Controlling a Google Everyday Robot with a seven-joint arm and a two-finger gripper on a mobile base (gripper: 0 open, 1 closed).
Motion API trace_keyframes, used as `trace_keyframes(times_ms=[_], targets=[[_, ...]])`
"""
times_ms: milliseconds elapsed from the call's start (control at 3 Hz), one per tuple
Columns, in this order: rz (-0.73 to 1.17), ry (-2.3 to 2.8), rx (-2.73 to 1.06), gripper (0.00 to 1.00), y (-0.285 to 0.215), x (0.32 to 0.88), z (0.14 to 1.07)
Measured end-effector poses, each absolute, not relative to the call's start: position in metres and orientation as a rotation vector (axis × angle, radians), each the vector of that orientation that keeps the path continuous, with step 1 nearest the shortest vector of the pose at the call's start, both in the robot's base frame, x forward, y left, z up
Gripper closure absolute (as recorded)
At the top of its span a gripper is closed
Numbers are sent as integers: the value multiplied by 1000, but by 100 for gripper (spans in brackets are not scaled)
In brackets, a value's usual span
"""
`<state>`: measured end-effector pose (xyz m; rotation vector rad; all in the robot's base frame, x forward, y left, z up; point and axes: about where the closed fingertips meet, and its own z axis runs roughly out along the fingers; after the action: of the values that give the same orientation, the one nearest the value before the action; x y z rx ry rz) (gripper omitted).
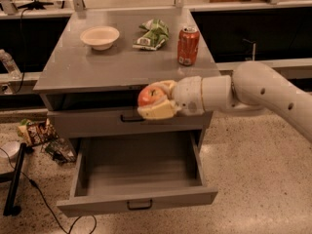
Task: Place apple into middle drawer
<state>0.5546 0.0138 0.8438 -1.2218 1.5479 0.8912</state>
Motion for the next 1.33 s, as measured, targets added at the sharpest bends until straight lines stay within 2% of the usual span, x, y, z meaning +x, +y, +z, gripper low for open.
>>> trace_keyframes(times_ms=[333, 667, 1000, 1333], targets=[[880, 1564, -1269, 100, 16, 525, 808], [859, 1599, -1252, 100, 36, 536, 744], [831, 1612, -1219, 100, 35, 546, 740], [884, 1644, -1165, 100, 28, 528, 684]])
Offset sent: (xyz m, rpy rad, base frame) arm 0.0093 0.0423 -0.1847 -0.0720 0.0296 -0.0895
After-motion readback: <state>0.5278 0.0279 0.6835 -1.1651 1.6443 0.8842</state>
